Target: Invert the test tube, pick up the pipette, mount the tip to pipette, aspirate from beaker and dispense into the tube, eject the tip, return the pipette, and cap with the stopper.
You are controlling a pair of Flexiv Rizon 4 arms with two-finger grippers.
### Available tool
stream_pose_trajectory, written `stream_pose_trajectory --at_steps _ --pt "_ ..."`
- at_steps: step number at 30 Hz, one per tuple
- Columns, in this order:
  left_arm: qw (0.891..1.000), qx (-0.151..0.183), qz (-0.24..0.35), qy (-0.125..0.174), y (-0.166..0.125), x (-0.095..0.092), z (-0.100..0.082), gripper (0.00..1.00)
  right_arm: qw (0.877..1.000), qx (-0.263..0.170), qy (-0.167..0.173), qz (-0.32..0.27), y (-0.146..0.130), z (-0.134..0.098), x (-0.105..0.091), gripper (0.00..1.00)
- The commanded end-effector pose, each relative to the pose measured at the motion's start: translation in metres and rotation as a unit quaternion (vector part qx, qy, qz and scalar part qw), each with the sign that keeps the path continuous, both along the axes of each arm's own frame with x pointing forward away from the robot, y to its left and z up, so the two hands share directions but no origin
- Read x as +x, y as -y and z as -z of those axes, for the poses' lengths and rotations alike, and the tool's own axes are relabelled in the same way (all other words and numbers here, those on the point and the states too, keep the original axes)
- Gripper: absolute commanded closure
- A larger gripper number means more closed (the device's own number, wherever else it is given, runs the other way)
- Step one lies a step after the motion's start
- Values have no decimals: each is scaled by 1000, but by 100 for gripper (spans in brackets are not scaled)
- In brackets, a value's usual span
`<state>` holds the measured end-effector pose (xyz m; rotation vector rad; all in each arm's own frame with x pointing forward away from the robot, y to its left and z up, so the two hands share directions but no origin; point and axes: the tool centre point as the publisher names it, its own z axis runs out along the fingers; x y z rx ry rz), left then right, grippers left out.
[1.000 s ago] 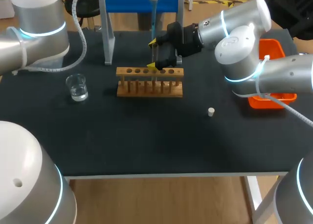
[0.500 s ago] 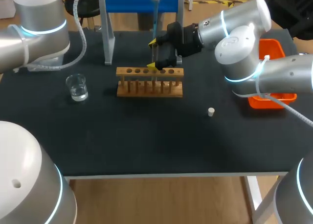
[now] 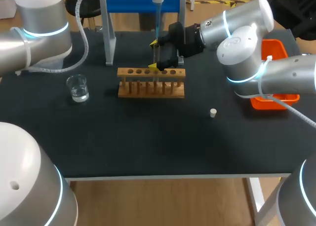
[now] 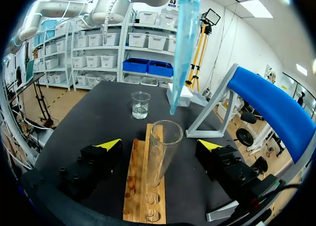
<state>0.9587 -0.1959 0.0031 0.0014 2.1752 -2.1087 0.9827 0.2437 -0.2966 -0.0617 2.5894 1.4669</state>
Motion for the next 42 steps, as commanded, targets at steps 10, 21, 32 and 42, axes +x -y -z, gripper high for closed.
stream_pose_trajectory --at_steps 10,21,32,42 --pt "1000 -7 -2 -9 0 1 9 100 1000 -1 -1 -1 1 -1 0 0" --pt "1000 -11 0 -10 0 2 13 100 1000 -1 -1 -1 1 -1 0 0" --pt "1000 -10 2 -13 -3 2 18 100 1000 -1 -1 -1 1 -1 0 0" --pt "1000 7 3 -19 -4 1 20 100 1000 -1 -1 -1 1 -1 0 0"
